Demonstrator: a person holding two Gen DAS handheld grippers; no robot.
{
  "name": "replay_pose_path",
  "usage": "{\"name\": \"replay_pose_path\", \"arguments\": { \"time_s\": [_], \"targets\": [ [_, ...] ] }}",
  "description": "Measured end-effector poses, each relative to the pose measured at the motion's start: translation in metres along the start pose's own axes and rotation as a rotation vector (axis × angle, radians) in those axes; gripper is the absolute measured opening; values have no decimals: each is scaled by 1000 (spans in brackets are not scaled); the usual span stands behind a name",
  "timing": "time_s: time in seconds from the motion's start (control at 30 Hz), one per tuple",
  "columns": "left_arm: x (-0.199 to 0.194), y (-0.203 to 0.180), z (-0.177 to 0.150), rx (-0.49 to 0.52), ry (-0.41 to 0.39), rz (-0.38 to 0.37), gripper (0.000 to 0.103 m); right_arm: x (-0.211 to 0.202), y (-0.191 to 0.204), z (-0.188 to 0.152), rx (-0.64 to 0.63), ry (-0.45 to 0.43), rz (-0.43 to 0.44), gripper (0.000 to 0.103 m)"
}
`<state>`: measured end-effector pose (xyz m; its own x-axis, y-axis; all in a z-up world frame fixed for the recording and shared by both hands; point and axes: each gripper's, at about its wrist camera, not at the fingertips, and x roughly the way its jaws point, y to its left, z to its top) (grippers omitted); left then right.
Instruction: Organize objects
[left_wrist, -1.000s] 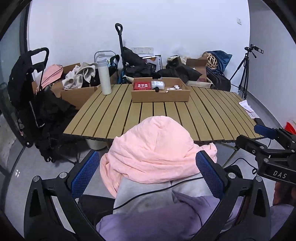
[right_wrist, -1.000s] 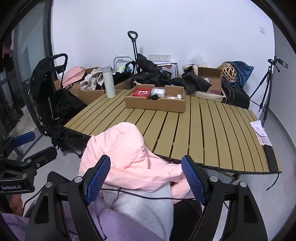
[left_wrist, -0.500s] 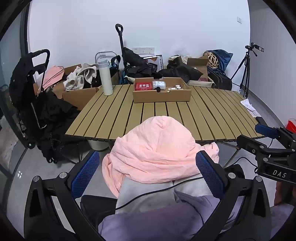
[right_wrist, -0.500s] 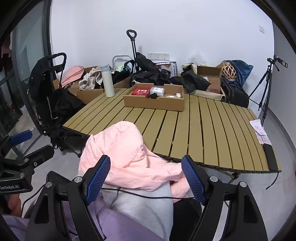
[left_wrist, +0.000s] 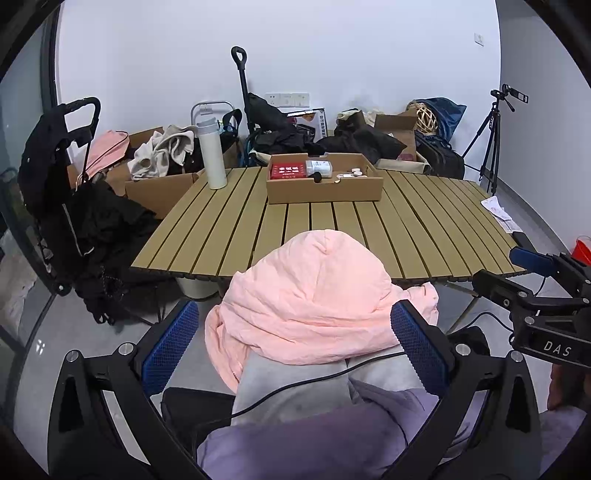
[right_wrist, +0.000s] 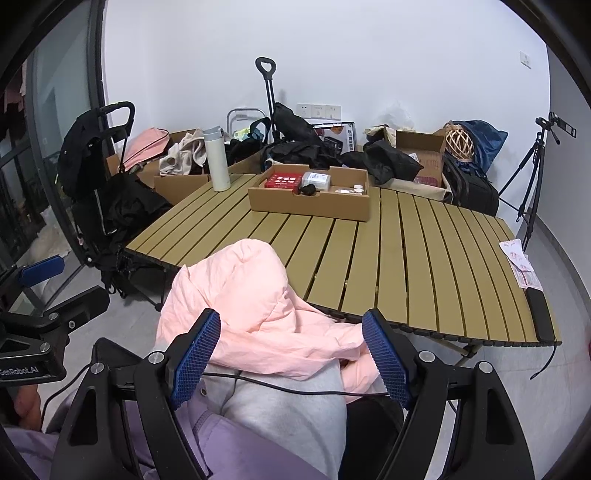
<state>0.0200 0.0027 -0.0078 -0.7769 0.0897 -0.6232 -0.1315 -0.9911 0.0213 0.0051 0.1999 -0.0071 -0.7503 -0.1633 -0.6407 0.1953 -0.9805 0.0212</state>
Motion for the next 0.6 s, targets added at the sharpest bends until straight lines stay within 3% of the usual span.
{"name": "replay_pose_path", "arguments": {
  "time_s": [0.6],
  "targets": [
    [-1, 1, 1, 2, 4, -1, 103, -2, -6, 1, 15, -14, 1, 82]
  ]
}}
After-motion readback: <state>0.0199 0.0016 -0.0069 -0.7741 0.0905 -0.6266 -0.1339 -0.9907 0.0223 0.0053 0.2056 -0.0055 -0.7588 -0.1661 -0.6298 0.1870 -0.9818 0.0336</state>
